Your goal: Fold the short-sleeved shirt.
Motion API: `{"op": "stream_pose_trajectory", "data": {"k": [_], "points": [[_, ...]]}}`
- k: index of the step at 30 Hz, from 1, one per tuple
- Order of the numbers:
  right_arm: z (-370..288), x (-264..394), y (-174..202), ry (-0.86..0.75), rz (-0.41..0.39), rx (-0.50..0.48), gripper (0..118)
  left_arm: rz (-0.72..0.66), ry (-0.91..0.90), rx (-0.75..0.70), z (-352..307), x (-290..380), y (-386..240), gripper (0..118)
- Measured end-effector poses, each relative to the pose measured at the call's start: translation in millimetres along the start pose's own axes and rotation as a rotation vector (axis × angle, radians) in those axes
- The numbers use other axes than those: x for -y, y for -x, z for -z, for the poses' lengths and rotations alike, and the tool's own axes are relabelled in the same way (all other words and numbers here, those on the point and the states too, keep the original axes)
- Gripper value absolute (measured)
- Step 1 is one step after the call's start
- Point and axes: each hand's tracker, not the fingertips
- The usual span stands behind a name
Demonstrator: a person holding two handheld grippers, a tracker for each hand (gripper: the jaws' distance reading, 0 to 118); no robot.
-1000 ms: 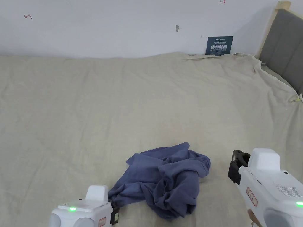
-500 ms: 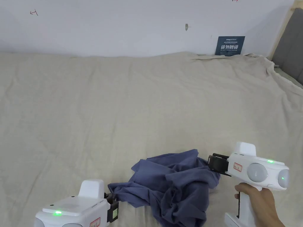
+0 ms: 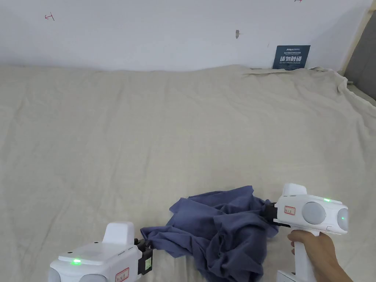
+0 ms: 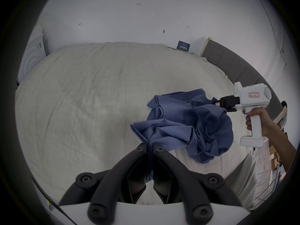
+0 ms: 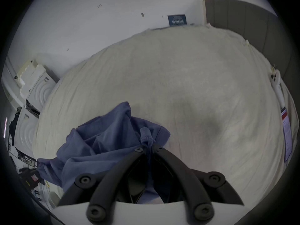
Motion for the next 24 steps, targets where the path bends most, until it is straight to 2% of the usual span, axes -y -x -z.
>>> {"op": "stream_pose_trajectory", "data": {"k": [7, 10, 11, 17, 24], "points": [[-80.2, -11.5, 8.4, -0.168, -0.095, -0.021, 2, -0.012, -0.045, 0.006, -12.4, -7.7, 2.5, 4], [-116.4, -22.7, 11.2, -0.237, -0.099, -0.040, 2, -0.021, -0.078, 0.009, -19.9, -19.6, 6.4, 4], [-121.0, -31.5, 0.4, -0.262, -0.100, -0.048, 2, -0.026, -0.096, 0.007, -22.8, -25.0, 8.3, 4], [-173.8, -62.5, 0.4, -0.390, -0.134, -0.050, 2, -0.029, -0.196, -0.024, -46.9, -76.3, 31.5, 4], [-205.6, -116.1, -1.9, -0.495, -0.154, 0.012, 2, -0.043, -0.336, -0.127, -80.7, -159.6, 72.2, 4]]}}
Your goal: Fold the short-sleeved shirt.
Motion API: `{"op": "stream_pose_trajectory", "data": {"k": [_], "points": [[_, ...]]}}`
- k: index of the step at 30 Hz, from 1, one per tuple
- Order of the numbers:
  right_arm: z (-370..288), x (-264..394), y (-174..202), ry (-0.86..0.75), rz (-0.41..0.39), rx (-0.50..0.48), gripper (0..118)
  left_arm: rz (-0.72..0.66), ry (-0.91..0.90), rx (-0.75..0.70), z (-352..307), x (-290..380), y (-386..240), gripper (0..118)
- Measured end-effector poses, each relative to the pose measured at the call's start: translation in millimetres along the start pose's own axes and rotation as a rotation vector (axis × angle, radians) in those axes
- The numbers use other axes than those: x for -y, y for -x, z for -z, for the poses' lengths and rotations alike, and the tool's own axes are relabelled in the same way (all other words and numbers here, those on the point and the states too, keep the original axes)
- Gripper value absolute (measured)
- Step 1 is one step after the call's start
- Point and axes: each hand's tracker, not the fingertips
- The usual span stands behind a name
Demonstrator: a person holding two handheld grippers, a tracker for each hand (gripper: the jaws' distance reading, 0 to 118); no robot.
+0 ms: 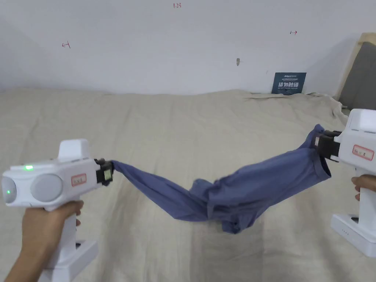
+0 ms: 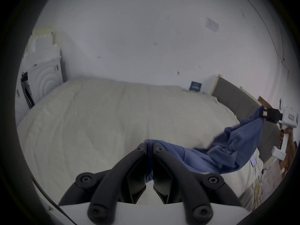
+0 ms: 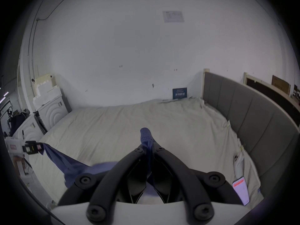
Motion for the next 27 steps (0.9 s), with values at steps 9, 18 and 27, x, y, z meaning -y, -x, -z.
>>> {"op": "stream_pose_trajectory", "data": {"k": [9, 18, 27], "points": [[35.4, -84.7, -1.0, -0.088, 0.000, 0.044, 2, 0.000, -0.098, -0.083, 19.7, -122.5, 17.2, 4], [58.6, -158.4, -0.9, -0.204, 0.045, 0.073, 2, 0.045, -0.179, -0.192, 37.1, -217.9, 28.6, 4], [91.6, -136.1, 2.8, -0.204, 0.012, 0.082, 2, 0.078, -0.190, -0.209, 56.5, -201.7, 31.7, 4]]}}
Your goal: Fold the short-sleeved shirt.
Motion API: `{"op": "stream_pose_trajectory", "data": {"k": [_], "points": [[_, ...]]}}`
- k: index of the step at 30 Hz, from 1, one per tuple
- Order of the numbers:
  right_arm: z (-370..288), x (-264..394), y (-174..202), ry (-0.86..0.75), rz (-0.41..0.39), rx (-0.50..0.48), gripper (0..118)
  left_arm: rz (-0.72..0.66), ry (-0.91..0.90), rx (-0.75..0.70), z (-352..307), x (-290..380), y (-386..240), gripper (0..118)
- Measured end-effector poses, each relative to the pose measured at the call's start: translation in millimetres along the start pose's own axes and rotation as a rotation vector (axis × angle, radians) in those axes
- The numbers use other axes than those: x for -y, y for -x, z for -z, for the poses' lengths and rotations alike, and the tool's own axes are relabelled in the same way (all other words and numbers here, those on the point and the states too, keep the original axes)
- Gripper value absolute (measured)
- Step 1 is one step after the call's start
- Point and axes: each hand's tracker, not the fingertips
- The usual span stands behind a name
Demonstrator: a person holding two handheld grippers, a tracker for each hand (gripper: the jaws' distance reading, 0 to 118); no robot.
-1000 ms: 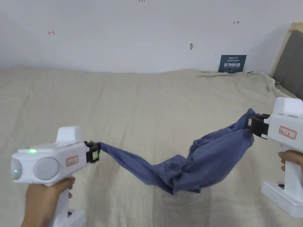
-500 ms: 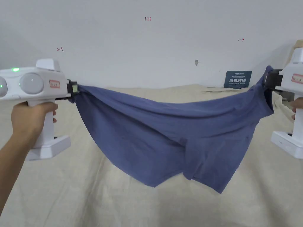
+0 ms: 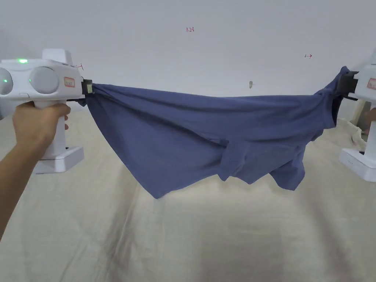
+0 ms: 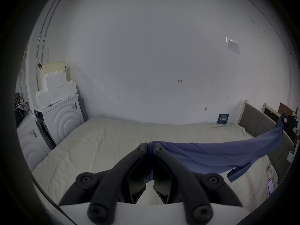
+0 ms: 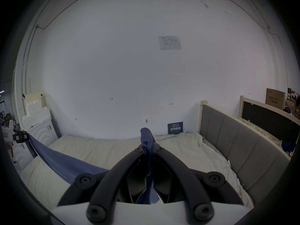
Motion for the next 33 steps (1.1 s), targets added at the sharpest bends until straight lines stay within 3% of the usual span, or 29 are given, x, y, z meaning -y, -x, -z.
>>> {"op": "stream_pose_trajectory", "data": {"k": [14, 33], "points": [[-1.8, 175.2, -17.0, 0.277, 0.069, 0.014, 2, 0.008, 0.283, -0.010, 14.3, 168.8, 0.8, 4], [-137.2, 318.9, -22.8, 0.466, 0.036, -0.002, 2, 0.008, 0.532, -0.009, -71.2, 370.9, 30.7, 4]]}}
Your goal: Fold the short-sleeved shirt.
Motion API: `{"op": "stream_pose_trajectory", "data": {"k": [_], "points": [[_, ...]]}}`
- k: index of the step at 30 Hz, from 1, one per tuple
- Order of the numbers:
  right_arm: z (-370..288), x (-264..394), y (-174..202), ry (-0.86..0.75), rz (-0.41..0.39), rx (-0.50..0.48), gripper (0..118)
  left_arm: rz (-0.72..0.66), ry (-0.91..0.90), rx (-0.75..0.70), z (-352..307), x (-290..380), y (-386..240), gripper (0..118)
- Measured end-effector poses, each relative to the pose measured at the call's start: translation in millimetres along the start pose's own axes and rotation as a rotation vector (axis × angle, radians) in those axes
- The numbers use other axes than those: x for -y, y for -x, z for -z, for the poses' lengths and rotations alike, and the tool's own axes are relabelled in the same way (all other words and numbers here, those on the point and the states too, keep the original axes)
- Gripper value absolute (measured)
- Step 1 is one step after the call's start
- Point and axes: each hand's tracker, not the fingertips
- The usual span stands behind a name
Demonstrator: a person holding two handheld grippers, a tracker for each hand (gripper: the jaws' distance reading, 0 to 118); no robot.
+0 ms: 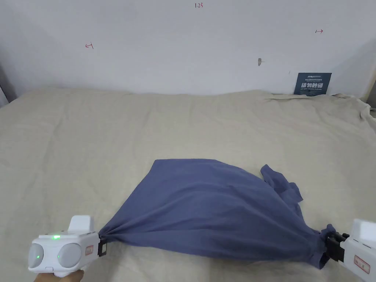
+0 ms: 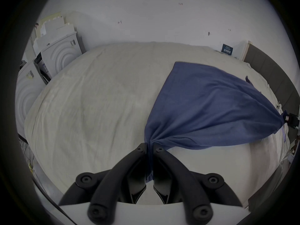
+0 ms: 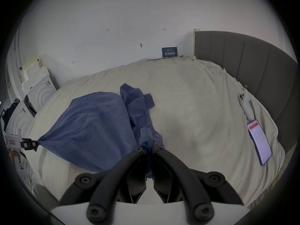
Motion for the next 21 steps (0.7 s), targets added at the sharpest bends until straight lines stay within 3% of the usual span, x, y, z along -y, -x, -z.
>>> {"op": "stream_pose_trajectory", "data": {"k": [13, 21], "points": [[-68.1, 65.7, -10.6, 0.044, 0.006, -0.019, 2, 0.070, 0.033, 0.002, -66.1, 91.1, 17.8, 4], [-57.4, 89.1, -8.9, 0.131, 0.001, 0.028, 2, 0.025, 0.114, -0.009, -51.8, 110.2, 14.6, 4]]}}
